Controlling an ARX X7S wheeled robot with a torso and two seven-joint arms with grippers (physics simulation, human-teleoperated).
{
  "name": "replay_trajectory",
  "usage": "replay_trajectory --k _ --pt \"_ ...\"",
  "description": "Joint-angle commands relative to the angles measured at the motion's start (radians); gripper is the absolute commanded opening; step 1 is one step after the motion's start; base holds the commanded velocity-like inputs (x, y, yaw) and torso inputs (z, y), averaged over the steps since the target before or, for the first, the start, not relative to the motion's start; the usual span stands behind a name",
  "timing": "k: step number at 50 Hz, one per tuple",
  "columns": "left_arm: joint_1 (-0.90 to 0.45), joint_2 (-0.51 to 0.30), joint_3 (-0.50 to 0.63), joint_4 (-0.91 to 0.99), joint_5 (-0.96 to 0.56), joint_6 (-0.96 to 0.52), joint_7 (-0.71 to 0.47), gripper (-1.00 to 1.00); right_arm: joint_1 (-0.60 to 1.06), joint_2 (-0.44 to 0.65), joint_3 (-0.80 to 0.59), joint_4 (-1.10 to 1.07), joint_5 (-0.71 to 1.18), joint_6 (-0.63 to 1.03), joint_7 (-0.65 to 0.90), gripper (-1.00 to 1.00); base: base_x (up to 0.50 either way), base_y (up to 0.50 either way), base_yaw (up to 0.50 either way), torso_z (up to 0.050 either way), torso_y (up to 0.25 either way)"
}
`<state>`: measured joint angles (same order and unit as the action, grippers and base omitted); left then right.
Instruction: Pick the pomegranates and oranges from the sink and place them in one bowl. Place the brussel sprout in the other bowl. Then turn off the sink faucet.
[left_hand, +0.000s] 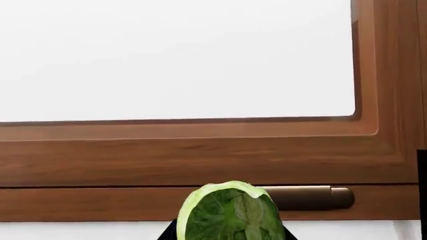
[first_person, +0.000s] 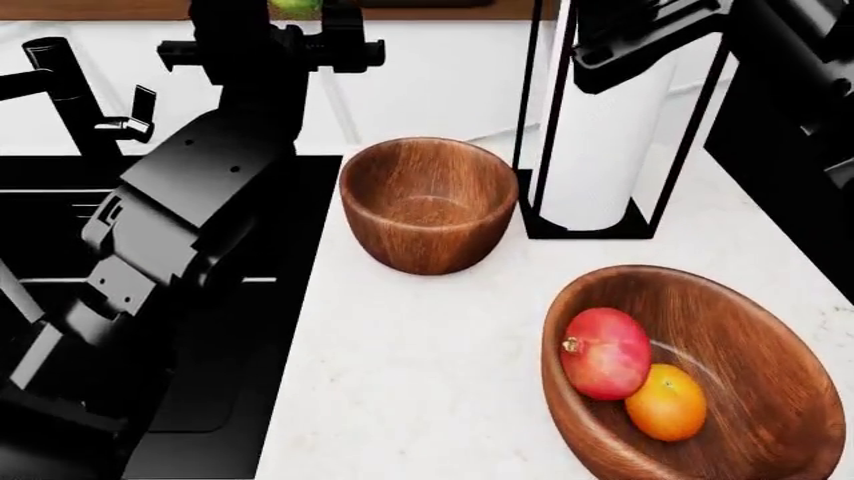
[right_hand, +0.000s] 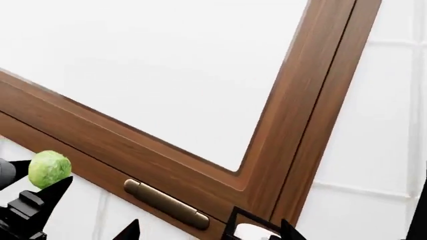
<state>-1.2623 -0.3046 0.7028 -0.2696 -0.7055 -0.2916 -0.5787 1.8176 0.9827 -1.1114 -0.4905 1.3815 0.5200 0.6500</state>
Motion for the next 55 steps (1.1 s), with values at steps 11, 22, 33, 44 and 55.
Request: replay_trajectory --k 11,22,33,44,55 --pt "-0.061 0.036 0.037 -0.059 -0.029 -0.058 0.067 -1.0 0.039 -0.002 0.007 -0.028 0.017 0.047 -0.025 1.0 0.0 0.0 0.0 0.0 0.001" --pt "-0.128 0.09 0.069 -0.17 -0.051 -0.106 0.17 -1.0 0.046 0.003 0.016 -0.028 0.022 0.053 -0.023 1.0 0.0 0.0 0.0 0.0 0.0" --pt "-0.17 0.117 0.117 -0.206 -0.088 -0.2 0.268 -1.0 0.048 0.013 0.025 -0.031 0.023 0.053 -0.019 1.0 0.0 0.0 0.0 0.0 0.0" --pt "-0.2 0.139 0.167 -0.237 -0.105 -0.282 0.337 -1.0 0.045 0.019 0.032 -0.031 0.024 0.051 -0.015 1.0 0.0 0.0 0.0 0.0 0.001" --pt "-0.21 0.168 0.185 -0.311 -0.095 -0.277 0.369 -1.0 0.044 0.015 0.036 -0.028 0.025 0.052 -0.016 1.0 0.0 0.0 0.0 0.0 0.0"
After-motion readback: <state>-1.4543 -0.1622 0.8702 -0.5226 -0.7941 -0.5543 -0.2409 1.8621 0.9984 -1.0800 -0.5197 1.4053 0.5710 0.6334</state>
